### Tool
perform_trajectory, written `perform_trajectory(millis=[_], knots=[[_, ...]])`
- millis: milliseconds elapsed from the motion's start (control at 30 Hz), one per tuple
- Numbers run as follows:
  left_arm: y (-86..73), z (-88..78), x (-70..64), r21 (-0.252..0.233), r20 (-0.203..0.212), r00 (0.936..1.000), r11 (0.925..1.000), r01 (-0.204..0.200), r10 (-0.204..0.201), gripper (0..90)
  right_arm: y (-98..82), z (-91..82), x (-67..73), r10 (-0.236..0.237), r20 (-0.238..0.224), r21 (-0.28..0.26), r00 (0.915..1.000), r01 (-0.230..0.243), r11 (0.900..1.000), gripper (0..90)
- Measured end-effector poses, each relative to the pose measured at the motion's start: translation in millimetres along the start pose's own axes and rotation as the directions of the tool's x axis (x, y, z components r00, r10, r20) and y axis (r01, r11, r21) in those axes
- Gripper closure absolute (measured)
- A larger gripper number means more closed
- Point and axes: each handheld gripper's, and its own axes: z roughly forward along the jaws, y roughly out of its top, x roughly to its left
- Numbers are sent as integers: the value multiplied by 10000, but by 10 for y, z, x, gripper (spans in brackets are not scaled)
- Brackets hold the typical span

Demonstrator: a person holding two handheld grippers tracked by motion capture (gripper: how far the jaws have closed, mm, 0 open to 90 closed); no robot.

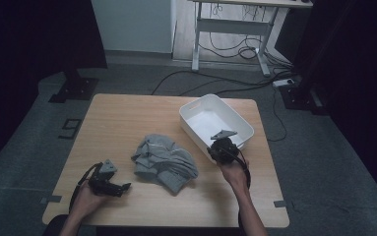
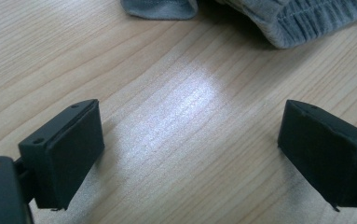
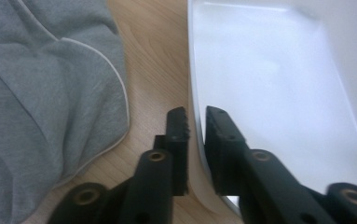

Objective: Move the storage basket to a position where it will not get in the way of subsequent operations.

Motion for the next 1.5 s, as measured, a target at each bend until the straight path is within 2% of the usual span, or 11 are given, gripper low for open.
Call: perform_trajectory(millis=[100,433,667,1000,1300,1367,1500], knots=[[-13,1,9,-103,25,10000,9999,-14,14,57,-4,4,-30,21,-50,14,10000,-21,10000,845],[-33,5,27,-246,22,10000,9997,-13,14,47,20,18,-39,-99,96,116,9999,98,9999,857],[-33,8,28,-242,9,10000,9997,-28,28,42,28,29,-143,-34,280,202,9996,28,9998,857],[-29,13,23,-235,-28,10000,9997,-1,0,37,19,40,-365,172,555,289,9983,-189,9994,856],[-28,14,22,-236,-27,10000,9997,11,-12,36,-14,39,-632,606,770,307,9952,-631,9975,846],[-27,16,22,-228,-32,10000,9997,16,-17,34,-33,35,-739,736,809,276,9940,-761,9967,841],[-26,16,21,-227,-35,10000,9997,22,-23,33,-45,33,-820,864,918,285,9920,-894,9956,835]])
